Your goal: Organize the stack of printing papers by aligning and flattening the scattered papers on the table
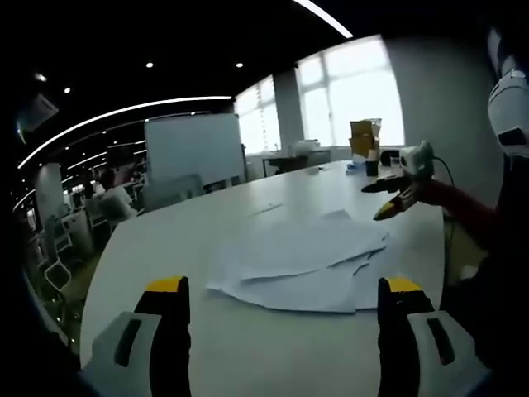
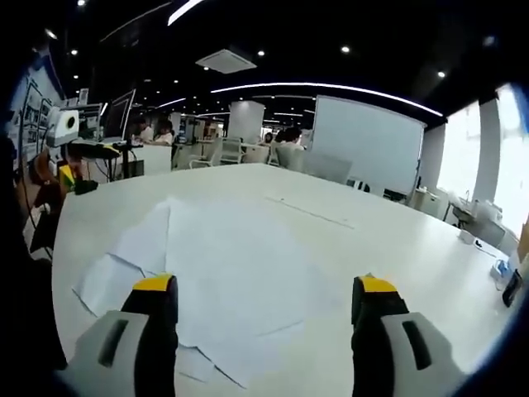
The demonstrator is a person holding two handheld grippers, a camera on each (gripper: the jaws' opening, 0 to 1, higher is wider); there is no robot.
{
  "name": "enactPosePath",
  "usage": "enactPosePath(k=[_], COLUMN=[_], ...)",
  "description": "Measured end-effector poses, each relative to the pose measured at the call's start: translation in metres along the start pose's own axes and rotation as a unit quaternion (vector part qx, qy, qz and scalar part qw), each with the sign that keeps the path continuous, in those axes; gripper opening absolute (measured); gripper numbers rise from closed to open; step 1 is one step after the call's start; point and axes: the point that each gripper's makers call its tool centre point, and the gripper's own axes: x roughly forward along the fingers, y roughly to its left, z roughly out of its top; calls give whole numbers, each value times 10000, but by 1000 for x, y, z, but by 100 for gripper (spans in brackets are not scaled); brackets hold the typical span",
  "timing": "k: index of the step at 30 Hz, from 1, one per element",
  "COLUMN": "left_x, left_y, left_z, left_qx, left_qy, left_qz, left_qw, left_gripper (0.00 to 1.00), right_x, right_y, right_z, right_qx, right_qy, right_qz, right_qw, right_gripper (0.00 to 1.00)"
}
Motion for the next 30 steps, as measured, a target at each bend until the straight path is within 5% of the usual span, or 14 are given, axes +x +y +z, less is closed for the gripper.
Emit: enactPosePath(k=[30], left_x=[-1], left_y=[1], left_z=[-3], left_qx=[51], left_qy=[19], left_qz=[17], left_qw=[10000], left_gripper=[97], right_x=[11], right_y=[-5], right_z=[-8], right_qx=[200], right_qy=[4], right_qz=[-50], right_qw=[9998], right_gripper=[80])
